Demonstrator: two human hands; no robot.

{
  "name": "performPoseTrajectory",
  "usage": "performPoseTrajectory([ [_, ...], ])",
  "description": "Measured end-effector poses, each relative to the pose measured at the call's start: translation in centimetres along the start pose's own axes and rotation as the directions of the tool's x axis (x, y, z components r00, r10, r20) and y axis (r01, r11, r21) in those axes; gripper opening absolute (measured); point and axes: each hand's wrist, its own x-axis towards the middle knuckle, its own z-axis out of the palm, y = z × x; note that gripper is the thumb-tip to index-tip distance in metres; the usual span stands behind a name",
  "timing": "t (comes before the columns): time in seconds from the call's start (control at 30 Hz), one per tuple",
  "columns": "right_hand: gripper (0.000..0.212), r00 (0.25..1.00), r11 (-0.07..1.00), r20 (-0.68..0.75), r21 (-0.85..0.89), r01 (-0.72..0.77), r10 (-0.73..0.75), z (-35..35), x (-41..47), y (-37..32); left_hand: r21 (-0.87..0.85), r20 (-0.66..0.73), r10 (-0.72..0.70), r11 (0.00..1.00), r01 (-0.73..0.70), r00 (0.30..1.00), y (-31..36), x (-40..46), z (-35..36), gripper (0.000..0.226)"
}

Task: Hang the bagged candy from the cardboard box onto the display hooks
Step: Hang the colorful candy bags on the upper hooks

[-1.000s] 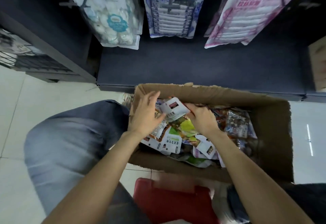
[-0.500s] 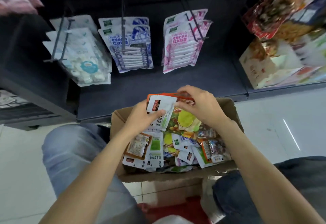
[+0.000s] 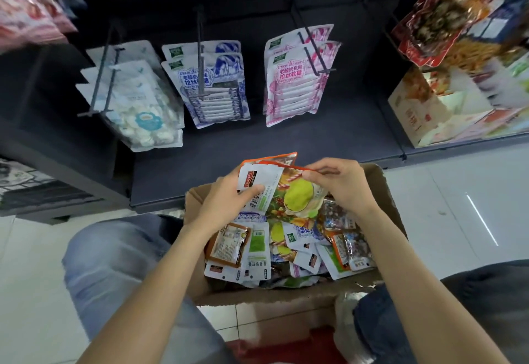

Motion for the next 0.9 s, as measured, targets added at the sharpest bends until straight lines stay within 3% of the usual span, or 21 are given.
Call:
performPoseTrajectory([
  [0.07,0.012,0.999,0.997,-0.044,0.07,-0.026,0.03,-0.5,-0.2,0.4,-0.018,0.028,-0.035,0.999,0.035,0.999,-0.8,0.1,-0.3,0.018],
  [0.17,0.019,0.967,0.994,-0.247,0.104,-0.031,0.056,-2.5,0.0,0.6,-0.099,-0.034,-0.127,0.987,0.123,0.991,-2.8,0.2,-0.8,0.026],
  [0.3,0.002,0.897,0.998,-0.439,0.006,0.065,-0.055,-3.4,-0.9,-2.4,-0.24,-0.127,-0.253,0.946,0.218,0.959,-2.8,0.5,-1.3,0.027],
  [0.4,0.015,0.829,0.978,-0.519,-0.123,0.168,-0.208,-1.8,-2.2,-4.9,-0.459,-0.174,-0.301,0.867,0.194,0.938,-0.1,1.2,-1.3,0.027],
  [0.47,0.012,0.763,0.898,-0.486,-0.332,0.289,-0.426,-0.2,-2.3,-5.5,-0.625,-0.167,-0.308,0.767,0.141,0.937,2.6,1.5,-1.3,0.026],
  [0.53,0.01,0.701,0.736,-0.349,-0.566,0.372,-0.622,1.6,-2.0,-5.1,-0.711,-0.163,-0.265,0.699,0.073,0.95,4.9,1.7,-1.5,0.027],
  [0.63,0.014,0.669,0.609,-0.226,-0.676,0.416,-0.708,3.2,-1.9,-4.3,-0.808,-0.19,-0.226,0.589,-0.021,0.955,7.1,1.4,-2.1,0.027],
  [0.73,0.019,0.659,0.575,-0.182,-0.686,0.447,-0.729,3.6,-1.8,-4.7,-0.765,-0.26,-0.171,0.637,-0.095,0.95,7.5,1.2,-2.6,0.035],
  [0.83,0.025,0.653,0.505,-0.039,-0.669,0.545,-0.756,3.5,-1.9,-5.6,-0.723,-0.305,-0.144,0.678,-0.131,0.941,7.1,1.2,-3.1,0.046],
  [0.9,0.035,0.701,0.578,-0.032,-0.594,0.56,-0.712,2.9,-1.9,-6.2,-0.679,-0.323,-0.135,0.723,-0.13,0.937,6.8,1.3,-3.9,0.044],
])
